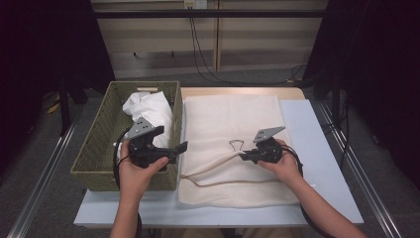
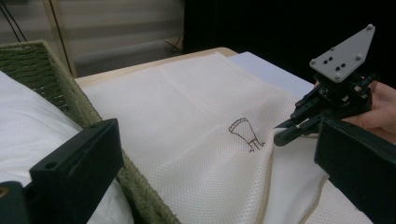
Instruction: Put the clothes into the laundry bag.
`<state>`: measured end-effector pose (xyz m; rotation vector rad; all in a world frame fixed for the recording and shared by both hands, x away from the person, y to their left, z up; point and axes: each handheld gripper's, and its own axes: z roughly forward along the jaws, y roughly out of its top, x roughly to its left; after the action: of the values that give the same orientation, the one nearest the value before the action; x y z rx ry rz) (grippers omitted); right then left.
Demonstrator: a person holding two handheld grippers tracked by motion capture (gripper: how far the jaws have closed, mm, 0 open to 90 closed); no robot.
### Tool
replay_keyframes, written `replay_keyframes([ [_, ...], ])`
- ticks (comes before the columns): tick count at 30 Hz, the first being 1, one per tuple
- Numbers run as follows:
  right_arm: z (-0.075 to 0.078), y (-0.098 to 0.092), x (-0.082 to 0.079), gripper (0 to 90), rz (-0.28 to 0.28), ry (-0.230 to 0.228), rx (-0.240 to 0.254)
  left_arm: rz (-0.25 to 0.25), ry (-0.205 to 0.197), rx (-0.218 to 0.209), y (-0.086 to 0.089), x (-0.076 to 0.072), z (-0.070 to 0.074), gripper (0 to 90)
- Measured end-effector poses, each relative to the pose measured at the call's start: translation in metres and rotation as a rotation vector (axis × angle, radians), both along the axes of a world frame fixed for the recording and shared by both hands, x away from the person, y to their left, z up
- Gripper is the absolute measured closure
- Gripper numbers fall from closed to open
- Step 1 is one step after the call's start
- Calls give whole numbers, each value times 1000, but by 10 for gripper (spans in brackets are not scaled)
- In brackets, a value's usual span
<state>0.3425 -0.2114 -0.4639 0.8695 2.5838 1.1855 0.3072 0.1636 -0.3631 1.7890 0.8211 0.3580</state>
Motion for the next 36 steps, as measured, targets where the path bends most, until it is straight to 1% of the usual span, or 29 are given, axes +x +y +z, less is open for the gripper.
replay_keyframes([
  [1,2,0,1,867,-3,-3,-3,7,3,7,0,0,0,9],
  [3,6,1,5,867,-6,10,16,-1,-2,-6,1,0,1,9],
  [4,6,1,5,867,-6,10,16,-1,-2,-6,1,0,1,9],
  [5,9,1,8,867,-12,10,11,10,-3,-3,2,0,1,9],
  [9,12,1,12,868,-16,24,13,12,1,0,3,1,2,9],
  [10,15,1,15,868,-15,22,24,16,7,8,4,1,2,8],
  [12,19,-1,19,868,-14,24,32,21,13,13,4,2,2,9],
  [14,23,-3,23,868,-25,29,42,18,21,2,3,4,2,9],
  [15,24,-4,25,868,-25,24,41,13,19,2,4,5,2,9],
  [17,28,-6,30,868,-27,27,55,17,18,5,4,6,4,8],
  [18,30,-6,32,868,-28,28,56,25,19,6,4,6,5,8],
  [20,33,-6,36,868,-35,24,54,24,12,6,5,7,8,8],
  [22,34,-6,38,868,-38,28,48,29,13,6,6,7,9,6],
  [23,37,-5,41,868,-41,30,45,27,12,3,7,8,10,6],
  [24,38,-5,43,868,-42,23,39,26,16,11,8,9,10,5],
  [28,43,-4,46,868,-53,21,40,32,30,17,11,12,10,0],
  [29,47,-6,48,868,-62,18,76,38,33,23,14,13,11,0],
  [32,52,-8,50,868,-76,11,76,50,38,41,20,16,14,0],
  [33,54,-9,51,868,-77,4,75,57,44,25,22,17,14,0],
  [34,55,-10,51,869,-84,1,78,57,44,25,22,17,14,0],
  [35,57,-11,51,869,-88,2,84,70,53,45,27,20,16,0],
  [36,57,-11,51,869,-88,2,84,70,53,45,27,20,16,0],
])
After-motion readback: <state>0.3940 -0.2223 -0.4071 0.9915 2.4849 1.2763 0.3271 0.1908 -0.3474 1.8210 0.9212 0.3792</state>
